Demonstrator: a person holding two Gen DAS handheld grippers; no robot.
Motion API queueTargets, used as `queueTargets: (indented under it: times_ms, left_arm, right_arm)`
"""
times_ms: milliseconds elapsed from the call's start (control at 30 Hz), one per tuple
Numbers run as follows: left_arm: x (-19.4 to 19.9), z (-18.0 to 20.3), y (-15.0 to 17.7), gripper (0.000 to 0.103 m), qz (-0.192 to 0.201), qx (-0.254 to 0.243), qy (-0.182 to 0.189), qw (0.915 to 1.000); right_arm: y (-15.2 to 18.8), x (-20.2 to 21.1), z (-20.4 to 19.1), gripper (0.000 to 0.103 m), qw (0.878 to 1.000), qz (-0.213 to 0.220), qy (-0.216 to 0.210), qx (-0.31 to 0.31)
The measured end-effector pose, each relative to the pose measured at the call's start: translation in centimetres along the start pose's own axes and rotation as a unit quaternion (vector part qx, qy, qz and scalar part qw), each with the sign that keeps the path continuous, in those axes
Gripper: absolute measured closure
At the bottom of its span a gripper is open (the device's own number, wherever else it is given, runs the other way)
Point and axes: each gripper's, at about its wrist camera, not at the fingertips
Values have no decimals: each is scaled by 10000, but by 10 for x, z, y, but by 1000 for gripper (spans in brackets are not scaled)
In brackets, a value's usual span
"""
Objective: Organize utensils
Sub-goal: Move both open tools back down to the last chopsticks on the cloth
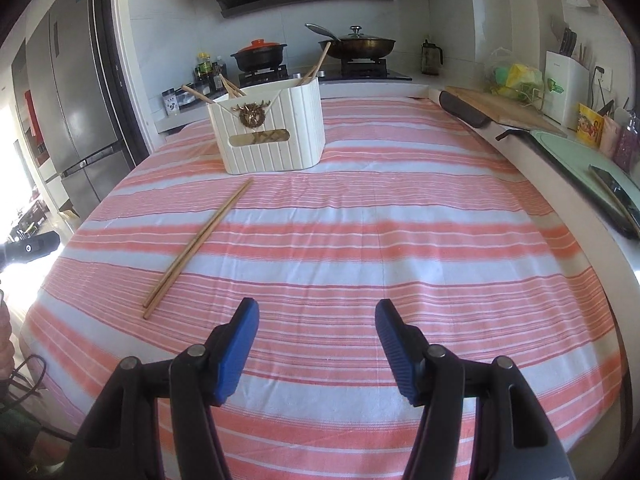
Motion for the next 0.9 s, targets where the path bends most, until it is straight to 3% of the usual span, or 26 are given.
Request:
queueTargets:
  times_ms: [267, 433, 567, 733, 900]
  left_arm:
    - [-24, 4, 2, 7, -241, 8, 113, 9996]
    - [-51, -1, -9, 8, -458, 208, 397, 9979]
    - [-71, -2, -20, 8, -549, 235, 420, 9973]
    - [-100, 10, -32, 8, -698, -66, 278, 9972]
    - [-125, 31, -34, 8, -859, -725, 36, 9937]
  right_arm:
    - [5, -6, 4, 41, 9999, -128, 34, -87]
    - [6, -4, 6, 41, 9998, -102, 39, -168]
    - [9, -3, 4, 41, 9998, -107, 14, -158]
    - [13, -3, 0, 41, 9998, -156, -43, -153]
    - [17, 2, -4, 41, 9999, -137, -78, -61]
Point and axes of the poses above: each gripper's, at about its wrist camera, not at the fingertips, and x roughly against the way its jaws point, z to its right, y to its underside, and after that the axes turned 15 degrees about y, right-handed
